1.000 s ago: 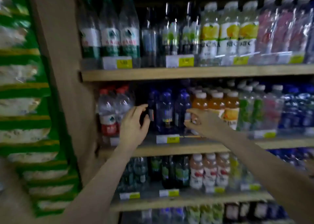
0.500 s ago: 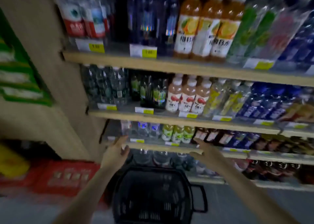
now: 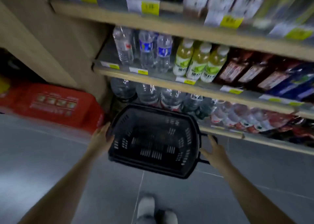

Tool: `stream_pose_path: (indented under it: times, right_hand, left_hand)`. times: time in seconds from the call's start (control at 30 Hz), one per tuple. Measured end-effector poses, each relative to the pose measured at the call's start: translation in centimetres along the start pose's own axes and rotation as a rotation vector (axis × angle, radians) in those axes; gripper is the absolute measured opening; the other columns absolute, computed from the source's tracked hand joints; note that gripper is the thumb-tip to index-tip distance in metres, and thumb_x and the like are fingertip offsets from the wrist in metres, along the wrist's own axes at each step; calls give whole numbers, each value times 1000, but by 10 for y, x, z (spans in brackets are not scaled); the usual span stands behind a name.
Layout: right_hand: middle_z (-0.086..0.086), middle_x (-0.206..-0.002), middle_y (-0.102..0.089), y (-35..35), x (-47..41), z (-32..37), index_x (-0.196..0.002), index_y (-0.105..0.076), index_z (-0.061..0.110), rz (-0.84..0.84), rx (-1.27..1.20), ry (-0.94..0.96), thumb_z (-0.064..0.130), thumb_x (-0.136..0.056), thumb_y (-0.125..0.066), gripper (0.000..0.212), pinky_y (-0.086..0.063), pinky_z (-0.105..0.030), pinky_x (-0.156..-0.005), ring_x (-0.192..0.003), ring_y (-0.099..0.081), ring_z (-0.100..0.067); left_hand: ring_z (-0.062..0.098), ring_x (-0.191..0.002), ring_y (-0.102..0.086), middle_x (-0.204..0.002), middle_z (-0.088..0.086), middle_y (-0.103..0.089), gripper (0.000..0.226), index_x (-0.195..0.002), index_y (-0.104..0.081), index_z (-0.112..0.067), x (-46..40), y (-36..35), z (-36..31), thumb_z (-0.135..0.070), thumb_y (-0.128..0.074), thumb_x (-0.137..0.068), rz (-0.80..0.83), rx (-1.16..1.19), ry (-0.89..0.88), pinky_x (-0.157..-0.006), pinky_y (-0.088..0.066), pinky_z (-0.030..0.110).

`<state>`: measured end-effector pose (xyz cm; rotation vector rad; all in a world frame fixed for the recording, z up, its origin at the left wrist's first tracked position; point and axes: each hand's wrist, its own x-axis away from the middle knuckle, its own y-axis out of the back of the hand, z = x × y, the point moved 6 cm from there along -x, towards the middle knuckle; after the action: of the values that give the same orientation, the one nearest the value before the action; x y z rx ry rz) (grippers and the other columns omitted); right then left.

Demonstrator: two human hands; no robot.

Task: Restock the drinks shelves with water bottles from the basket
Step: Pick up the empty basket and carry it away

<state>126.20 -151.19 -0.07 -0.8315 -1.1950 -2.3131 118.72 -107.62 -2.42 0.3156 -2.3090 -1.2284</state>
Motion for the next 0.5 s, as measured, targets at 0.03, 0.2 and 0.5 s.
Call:
stream_pose_path:
  times: [0.03,0.2,0.5]
  right_hand:
    - [-15,-141,-43,-15,-17,-12,-148,-3,34,-8,10,-14,42,-87,-60,84,-52,-43,-78,-78,-58,-21]
    - [-12,-96,-64,-71,-100,-58,-143,9,47,-70,30,-67,50,-83,-61,92,-58,-44,-64,-70,-67,-29]
    - [-20,-108,-54,-99,-150,-77,-144,6,48,-267,14,-21,55,-84,-55,86,-38,-28,-48,-65,-58,-29]
  left_hand:
    - [45,-118,-49,-135,28,-48,60,-140,-39,-5,-11,-19,15,-13,-64,-86,11,-8,9,-95,-41,48]
    - [46,-116,-46,-132,28,-42,83,-150,-13,-23,-61,-103,84,-26,-64,-85,76,-88,72,-92,-42,46]
    - [44,-97,-58,-116,26,-55,74,-148,-14,-37,-82,-144,117,-36,-59,-88,-107,-16,124,-69,-45,40]
